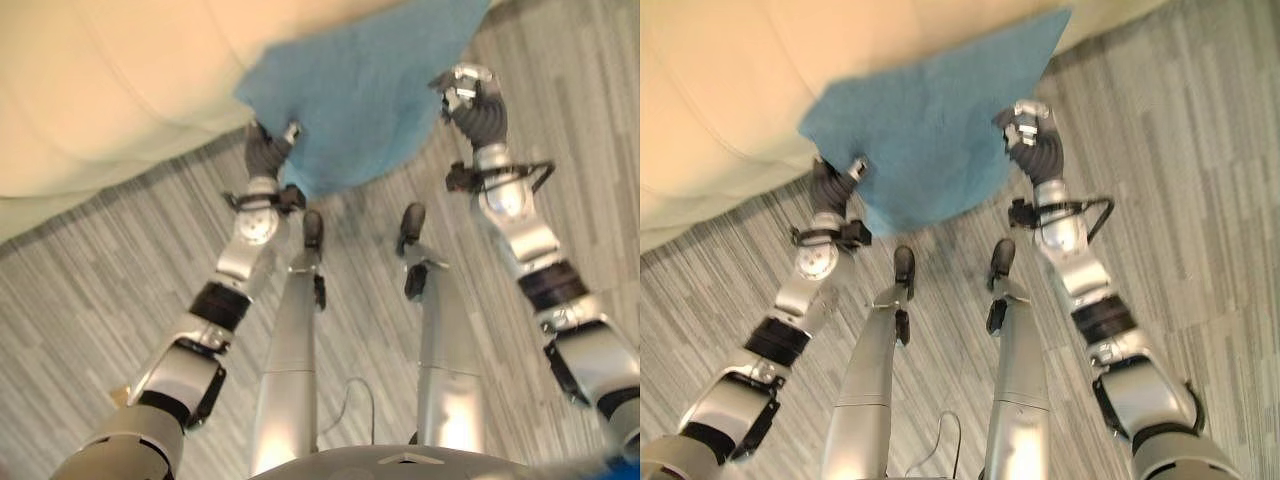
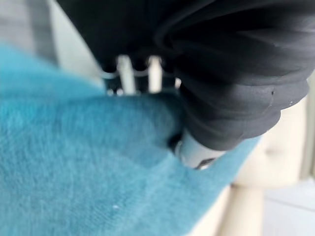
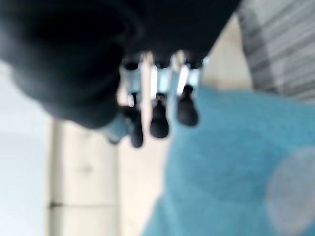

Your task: Pick up all the scattered cushions and arrange them neatly on the sofa.

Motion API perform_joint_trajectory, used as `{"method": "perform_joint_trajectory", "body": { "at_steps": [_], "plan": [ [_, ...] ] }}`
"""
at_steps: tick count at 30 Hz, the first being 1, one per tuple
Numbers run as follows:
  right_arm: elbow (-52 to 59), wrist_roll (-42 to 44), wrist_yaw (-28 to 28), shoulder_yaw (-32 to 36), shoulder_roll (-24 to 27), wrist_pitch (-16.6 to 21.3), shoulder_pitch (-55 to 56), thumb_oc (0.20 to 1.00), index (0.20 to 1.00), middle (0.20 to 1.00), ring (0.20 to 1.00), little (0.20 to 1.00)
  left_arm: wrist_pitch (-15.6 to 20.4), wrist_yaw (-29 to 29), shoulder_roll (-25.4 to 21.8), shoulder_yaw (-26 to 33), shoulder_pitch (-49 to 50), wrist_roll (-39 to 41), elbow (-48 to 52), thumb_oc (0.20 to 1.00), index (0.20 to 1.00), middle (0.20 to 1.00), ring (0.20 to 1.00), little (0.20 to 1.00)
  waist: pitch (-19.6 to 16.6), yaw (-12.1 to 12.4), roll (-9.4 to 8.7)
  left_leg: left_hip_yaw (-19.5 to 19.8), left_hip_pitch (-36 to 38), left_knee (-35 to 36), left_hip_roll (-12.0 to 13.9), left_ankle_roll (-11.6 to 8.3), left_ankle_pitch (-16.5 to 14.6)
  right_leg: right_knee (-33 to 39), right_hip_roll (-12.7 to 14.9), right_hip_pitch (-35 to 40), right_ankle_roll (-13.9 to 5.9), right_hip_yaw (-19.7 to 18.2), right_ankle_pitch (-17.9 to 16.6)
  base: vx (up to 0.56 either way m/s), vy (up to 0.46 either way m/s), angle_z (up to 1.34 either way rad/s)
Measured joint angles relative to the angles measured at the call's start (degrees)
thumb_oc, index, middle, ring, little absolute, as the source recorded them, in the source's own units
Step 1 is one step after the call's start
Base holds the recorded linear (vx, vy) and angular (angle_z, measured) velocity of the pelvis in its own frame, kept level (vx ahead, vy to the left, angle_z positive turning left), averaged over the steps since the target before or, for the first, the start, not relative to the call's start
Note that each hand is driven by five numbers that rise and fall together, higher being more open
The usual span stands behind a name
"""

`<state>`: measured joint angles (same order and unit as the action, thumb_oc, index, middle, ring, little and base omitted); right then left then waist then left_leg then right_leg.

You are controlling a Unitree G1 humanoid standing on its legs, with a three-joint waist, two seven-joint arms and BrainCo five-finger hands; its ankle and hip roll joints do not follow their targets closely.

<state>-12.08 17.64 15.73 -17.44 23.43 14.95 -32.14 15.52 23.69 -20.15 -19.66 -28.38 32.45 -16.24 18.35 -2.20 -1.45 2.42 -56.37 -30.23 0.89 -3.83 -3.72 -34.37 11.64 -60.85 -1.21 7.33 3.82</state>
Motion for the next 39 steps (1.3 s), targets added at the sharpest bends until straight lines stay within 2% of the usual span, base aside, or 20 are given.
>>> {"method": "perform_joint_trajectory", "body": {
  "at_steps": [3, 4, 6, 8, 9, 10, 11, 13, 15, 16, 18, 22, 25, 27, 32, 39],
  "plan": [
    [0.99, 0.0, -1.56, 0.32, -0.74, 0.87, 4.6, 0.2, 0.2, 0.2, 0.2, 0.2, 0.01, -1.71, 0.19, 1.86, 6.13, -0.07, 2.85, 0.2, 0.2, 0.2, 0.2, 0.2, -0.75, 0.0, -0.09, 0.17, 6.34, 3.33, 0.21, -0.13, -0.25, 2.17, 0.0, 6.09, -0.03, 0.88, 0.31, 0.09, -0.047, 0.04],
    [2.71, 0.0, -2.1, 0.13, -0.82, 1.12, 7.68, 0.2, 0.2, 0.2, 0.2, 0.2, 0.18, -2.23, 1.42, 3.41, 9.38, 0.04, 4.2, 0.2, 0.2, 0.2, 0.2, 0.2, -0.78, 0.37, -0.1, 1.11, 11.01, 6.24, 0.24, -0.42, 1.34, 4.54, -0.51, 10.73, 0.09, 1.64, -0.08, 0.12, -0.041, 0.13],
    [4.22, -1.12, -3.65, -0.3, -0.66, 0.59, 9.9, 0.2, 0.2, 0.2, 0.2, 0.2, -0.45, -4.02, 1.28, 3.98, 12.87, 0.13, 6.04, 0.2, 0.2, 0.2, 0.2, 0.2, 1.55, 1.35, -0.11, 1.04, 19.49, 10.07, 1.21, -0.69, 2.14, 7.55, -1.18, 19.42, 0.54, 3.28, -0.59, 0.1, -0.032, 0.06],
    [4.24, -1.54, -4.67, -1.57, -1.6, 1.02, 12.64, 0.2, 0.2, 0.2, 0.2, 0.2, -0.8, -4.73, 1.3, 3.46, 18.37, 0.3, 5.68, 0.2, 0.2, 0.2, 0.2, 0.2, 0.75, 1.61, -0.21, 1.27, 27.24, 14.29, 1.89, -0.77, 2.31, 10.97, -2.04, 26.58, 0.58, 3.65, -0.41, 0.08, -0.025, -0.06],
    [3.81, -2.33, -4.8, -1.79, -1.73, 1.03, 12.96, 0.561, 0.561, 0.561, 0.561, 0.561, -0.79, -5.23, 1.32, 3.39, 19.7, 0.34, 5.72, 0.2, 0.2, 0.2, 0.2, 0.2, 0.64, 1.77, -0.1, 1.15, 30.12, 16.42, 2.13, -0.88, 2.83, 12.63, -2.38, 29.25, 0.49, 3.89, -0.56, 0.12, -0.02, -0.02],
    [3.29, -2.97, -4.94, -1.88, -1.51, 1.01, 12.8, 1.0, 1.0, 1.0, 1.0, 1.0, -0.81, -5.78, 1.25, 3.45, 20.1, 0.4, 5.83, 0.2, 0.2, 0.2, 0.2, 0.2, -0.48, 1.72, 0.16, 1.13, 31.17, 17.83, 2.33, -0.81, 3.13, 13.66, -2.5, 30.4, 0.35, 4.4, -0.62, 0.16, -0.032, 0.01],
    [3.1, -3.28, -5.05, -1.83, -1.49, 1.0, 12.63, 1.0, 1.0, 1.0, 1.0, 1.0, -0.82, -5.91, 1.22, 3.54, 20.1, 0.46, 5.91, 0.2, 0.2, 0.2, 0.2, 0.2, -0.51, 1.69, 0.21, 1.1, 31.52, 18.06, 2.41, -0.83, 3.26, 13.79, -2.5, 30.75, 0.41, 4.57, -0.72, 0.07, -0.016, 0.07],
    [-0.96, -6.76, -5.79, -1.14, -1.05, -0.07, 12.69, 1.0, 1.0, 1.0, 1.0, 1.0, -0.97, -6.82, 0.53, 3.95, 20.65, 0.69, 6.12, 0.2, 0.2, 0.2, 0.2, 0.2, -0.83, 1.8, 0.42, 1.1, 37.97, 22.25, 2.94, -0.89, 4.5, 16.9, -3.4, 36.67, 0.17, 4.74, -1.37, 0.12, -0.01, 0.0],
    [-3.96, -9.11, -6.17, -0.69, -0.63, -0.42, 14.42, 1.0, 1.0, 1.0, 1.0, 1.0, -1.25, -8.24, 0.17, 3.94, 20.92, 0.67, 6.36, 0.2, 0.2, 0.2, 0.2, 0.2, -2.87, 1.55, 0.99, 0.86, 40.4, 25.02, 3.32, -0.83, 4.95, 19.71, -3.8, 38.94, -0.39, 5.04, -1.48, 0.17, -0.023, -0.12],
    [-10.0, -10.97, -6.48, 0.74, -0.37, -1.54, 16.72, 1.0, 1.0, 1.0, 1.0, 1.0, -1.71, -9.77, -1.32, 3.86, 21.31, 0.62, 6.59, 0.2, 0.2, 0.2, 0.2, 0.2, -3.5, 1.4, 1.77, -0.13, 45.76, 29.05, 3.99, -0.82, 6.11, 23.73, -4.89, 44.04, -0.49, 4.93, -3.07, 0.16, -0.035, -0.19],
    [-11.95, -11.21, -6.47, 2.97, -0.21, -2.27, 21.22, 1.0, 1.0, 1.0, 1.0, 1.0, -1.71, -10.4, -2.29, 3.9, 22.66, 0.6, 7.45, 0.2, 0.2, 0.2, 0.2, 0.2, -5.81, 1.18, 2.61, -0.4, 48.13, 30.9, 4.29, -0.8, 6.11, 26.62, -5.45, 46.71, -0.9, 4.67, -3.57, 0.13, -0.037, -0.17],
    [-17.41, -11.21, -6.82, 4.41, 0.19, -3.5, 26.47, 1.0, 1.0, 1.0, 1.0, 1.0, -2.05, -12.92, -4.06, 4.15, 25.51, 0.0, 10.31, 0.2, 0.2, 0.2, 0.2, 0.2, -8.14, -0.91, 4.38, -2.04, 52.84, 33.48, 4.36, -0.62, 6.27, 32.22, -6.08, 51.99, -1.6, 4.15, -5.68, 0.1, -0.038, -0.17],
    [-21.41, -11.19, -7.86, 4.4, -0.08, -3.93, 28.3, 1.0, 1.0, 1.0, 1.0, 1.0, -2.72, -14.72, -2.91, 4.12, 25.74, -0.47, 11.26, 0.2, 0.2, 0.2, 0.2, 0.2, -9.75, -1.94, 5.39, -2.41, 54.06, 34.44, 4.61, -0.63, 6.28, 35.95, -6.65, 54.24, -1.89, 3.76, -7.2, 0.06, -0.05, -0.1],
    [-28.35, -11.05, -8.36, 5.34, -1.91, -4.4, 27.39, 1.0, 1.0, 1.0, 1.0, 1.0, -3.72, -15.06, -3.03, 4.08, 25.73, -0.56, 12.32, 0.2, 0.2, 0.2, 0.2, 0.2, -9.99, -1.62, 5.47, -2.96, 55.67, 34.93, 4.82, -0.7, 6.32, 38.76, -7.3, 56.64, -1.57, 3.1, -8.58, 0.05, -0.042, -0.11],
    [-36.26, -8.69, -9.3, 5.57, -2.78, -5.72, 28.49, 1.0, 1.0, 1.0, 1.0, 1.0, -4.14, -16.54, -3.81, 4.29, 25.46, -0.59, 16.89, 0.2, 0.2, 0.2, 0.2, 0.2, -12.2, -1.96, 8.3, -3.46, 56.42, 35.22, 5.05, -1.03, 6.53, 39.62, -7.58, 57.46, -1.75, 2.73, -8.57, 0.03, -0.025, -0.06],
    [-36.25, -4.81, -10.76, 5.5, -1.77, -5.81, 27.23, 1.0, 1.0, 1.0, 1.0, 1.0, -4.02, -19.46, -3.86, 3.26, 18.96, -0.54, 27.44, 0.2, 0.2, 0.2, 0.2, 0.2, -14.54, -1.52, 12.68, -3.38, 56.36, 35.24, 5.01, -1.03, 6.53, 39.89, -7.46, 57.47, -2.06, 2.66, -8.94, 0.0, 0.0, 0.0]
  ]
}}
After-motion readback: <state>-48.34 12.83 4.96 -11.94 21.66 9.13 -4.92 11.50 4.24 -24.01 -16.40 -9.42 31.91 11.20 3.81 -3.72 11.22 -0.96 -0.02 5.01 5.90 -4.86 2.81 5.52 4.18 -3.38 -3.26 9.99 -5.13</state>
